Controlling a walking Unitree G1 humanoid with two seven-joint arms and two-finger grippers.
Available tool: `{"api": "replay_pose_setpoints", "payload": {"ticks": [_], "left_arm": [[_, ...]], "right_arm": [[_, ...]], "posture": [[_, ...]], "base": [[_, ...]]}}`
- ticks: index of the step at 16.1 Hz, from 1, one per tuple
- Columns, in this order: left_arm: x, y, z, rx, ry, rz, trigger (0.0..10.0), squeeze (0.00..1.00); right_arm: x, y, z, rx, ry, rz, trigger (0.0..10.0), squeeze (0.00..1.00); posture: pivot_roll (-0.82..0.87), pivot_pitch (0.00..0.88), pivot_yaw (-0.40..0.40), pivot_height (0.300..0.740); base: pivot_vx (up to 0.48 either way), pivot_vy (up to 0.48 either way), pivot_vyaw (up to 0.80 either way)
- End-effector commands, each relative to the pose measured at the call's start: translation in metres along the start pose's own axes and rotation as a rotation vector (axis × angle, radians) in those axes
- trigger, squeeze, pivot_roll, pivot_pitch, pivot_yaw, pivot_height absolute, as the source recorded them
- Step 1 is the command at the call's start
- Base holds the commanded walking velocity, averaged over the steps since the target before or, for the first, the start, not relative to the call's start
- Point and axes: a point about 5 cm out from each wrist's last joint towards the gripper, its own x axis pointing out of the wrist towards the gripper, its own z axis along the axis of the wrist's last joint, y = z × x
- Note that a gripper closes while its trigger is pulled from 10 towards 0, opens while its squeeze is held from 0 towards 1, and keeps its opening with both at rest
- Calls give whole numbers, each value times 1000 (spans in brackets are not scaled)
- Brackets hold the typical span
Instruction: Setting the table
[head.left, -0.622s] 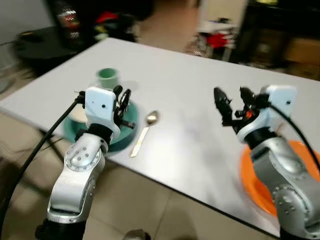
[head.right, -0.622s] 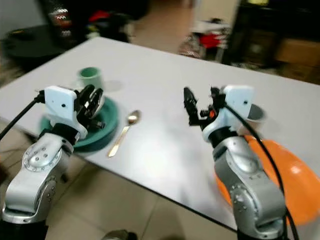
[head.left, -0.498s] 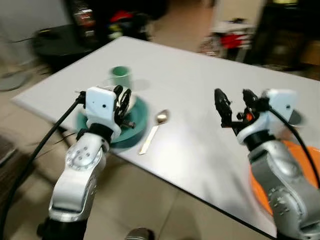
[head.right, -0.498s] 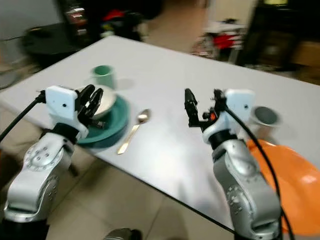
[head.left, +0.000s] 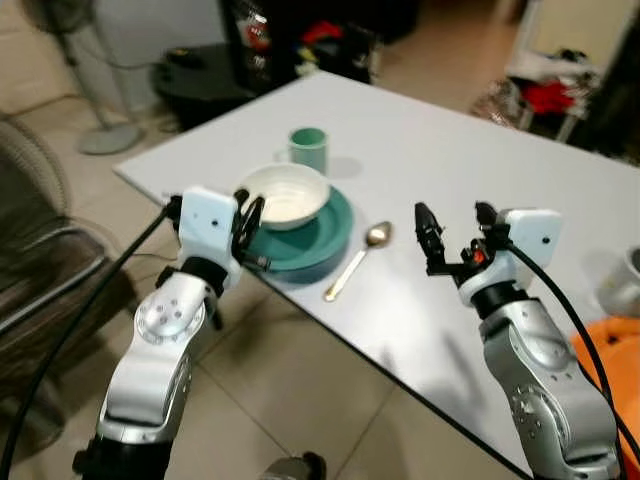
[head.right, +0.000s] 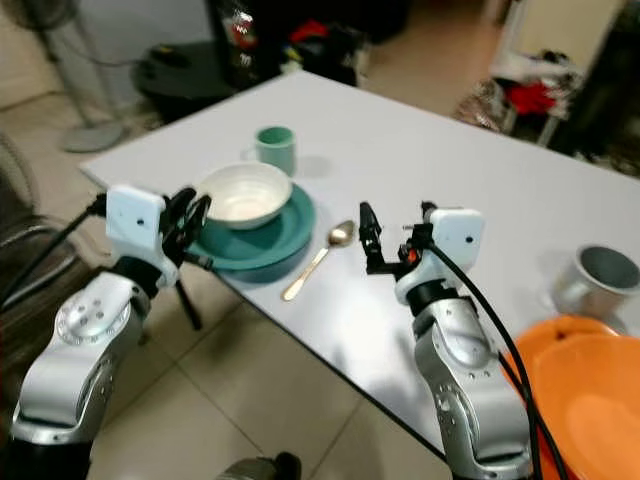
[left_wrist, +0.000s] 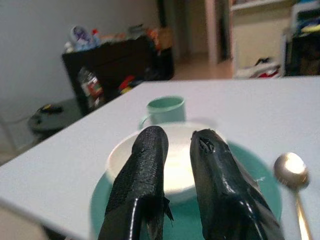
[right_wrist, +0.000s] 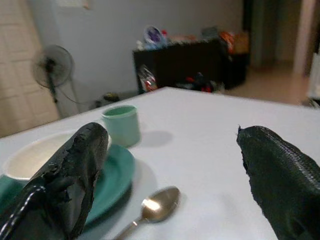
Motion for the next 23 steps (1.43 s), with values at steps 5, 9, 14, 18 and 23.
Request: {"api": "replay_pose_setpoints", "payload": {"ticks": [5, 9, 14, 18, 23], "left_arm": [[-2, -1, -3, 0, 34, -13, 10000, 0], [1, -3, 0, -7, 33, -9, 10000, 0], [1, -2, 1, -1, 44, -11, 10000, 0], [-1, -2, 0, 4, 50, -13, 10000, 0], [-2, -2, 0, 4, 54, -10, 10000, 0]], "right_arm": [[-10, -7, -14, -26, 22, -59, 10000, 1000], [-13, -16, -21, -11, 76, -144, 10000, 1000], [-10, -6, -21, 38, 82, -71, 10000, 1000], [-9, -5, -21, 48, 84, -58, 10000, 1000], [-7, -5, -21, 64, 87, -39, 10000, 1000]], "posture": [[60, 0, 64, 740], [55, 0, 65, 740], [66, 0, 59, 740], [72, 0, 54, 740], [78, 0, 44, 740]], "base": [[0, 0, 0], [0, 0, 0], [0, 269, 320], [0, 289, 800], [0, 289, 800]]}}
